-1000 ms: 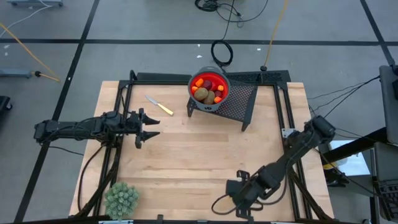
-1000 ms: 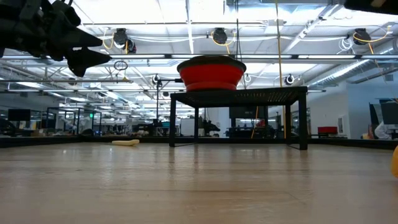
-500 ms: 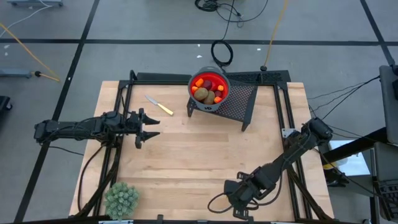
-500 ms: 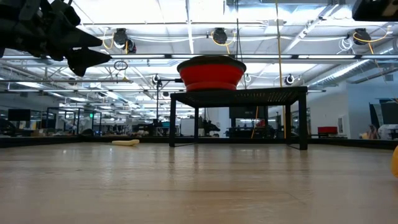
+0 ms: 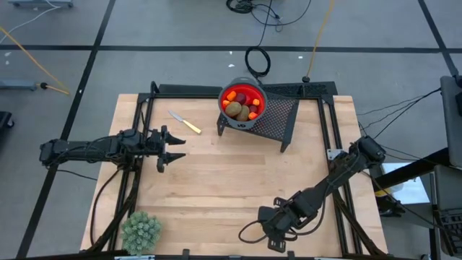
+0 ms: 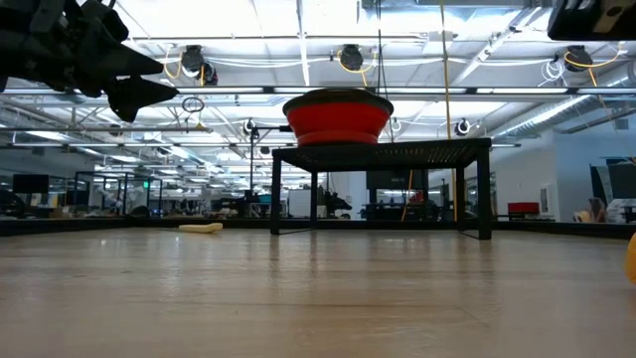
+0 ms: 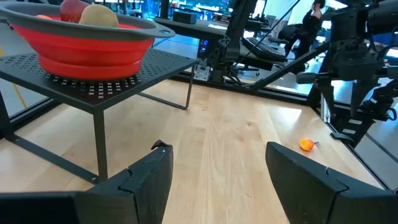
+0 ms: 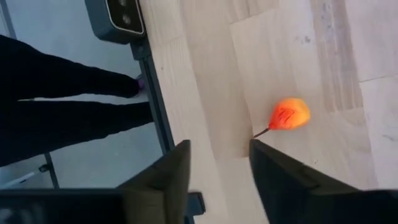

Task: Pick & Place Fruit
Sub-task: Put the pear into the strainer bowl on the shelf

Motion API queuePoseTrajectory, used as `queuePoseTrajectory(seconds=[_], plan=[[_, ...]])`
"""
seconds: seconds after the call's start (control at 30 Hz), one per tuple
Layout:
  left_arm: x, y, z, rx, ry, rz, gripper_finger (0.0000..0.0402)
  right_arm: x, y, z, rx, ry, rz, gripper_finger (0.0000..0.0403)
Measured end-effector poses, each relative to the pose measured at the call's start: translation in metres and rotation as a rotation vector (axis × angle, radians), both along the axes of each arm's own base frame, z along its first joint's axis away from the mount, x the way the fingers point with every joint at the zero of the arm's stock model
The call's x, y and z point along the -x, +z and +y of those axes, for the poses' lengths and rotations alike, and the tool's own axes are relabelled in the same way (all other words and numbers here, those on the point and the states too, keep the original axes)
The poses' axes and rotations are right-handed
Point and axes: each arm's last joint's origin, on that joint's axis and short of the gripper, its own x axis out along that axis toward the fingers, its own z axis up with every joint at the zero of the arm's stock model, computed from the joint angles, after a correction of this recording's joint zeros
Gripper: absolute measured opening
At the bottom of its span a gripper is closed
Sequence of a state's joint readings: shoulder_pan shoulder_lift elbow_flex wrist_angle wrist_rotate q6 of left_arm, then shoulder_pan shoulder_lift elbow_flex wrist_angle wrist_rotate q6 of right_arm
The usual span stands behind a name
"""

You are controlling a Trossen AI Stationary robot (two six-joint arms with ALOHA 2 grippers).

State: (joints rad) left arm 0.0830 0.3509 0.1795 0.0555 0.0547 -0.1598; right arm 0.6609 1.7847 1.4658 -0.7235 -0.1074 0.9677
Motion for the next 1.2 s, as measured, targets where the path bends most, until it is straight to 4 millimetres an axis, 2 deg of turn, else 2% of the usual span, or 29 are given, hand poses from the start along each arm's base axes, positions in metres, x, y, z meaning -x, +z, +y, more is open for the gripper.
queuePoseTrajectory(seconds=[0.13,0.3,0.67,0.97,1.2], plan=[[0.000,0.000,0.000,0.000,0.000,0.000,0.0255,0.001,0.000,-0.001,0.009,0.014,0.005,0.0206],[0.000,0.000,0.000,0.000,0.000,0.000,0.0255,0.001,0.000,0.001,0.005,0.013,-0.001,0.0231],[0.000,0.000,0.000,-0.007,-0.001,0.000,0.0255,0.000,0.000,0.002,-0.001,0.009,-0.019,0.0232],[0.000,0.000,0.000,-0.007,-0.001,0.000,0.0255,0.006,-0.029,-0.012,0.054,-0.086,0.068,0.0231],[0.000,0.000,0.000,-0.004,0.000,0.000,0.0255,0.004,-0.042,-0.014,0.037,-0.094,0.017,0.0231]])
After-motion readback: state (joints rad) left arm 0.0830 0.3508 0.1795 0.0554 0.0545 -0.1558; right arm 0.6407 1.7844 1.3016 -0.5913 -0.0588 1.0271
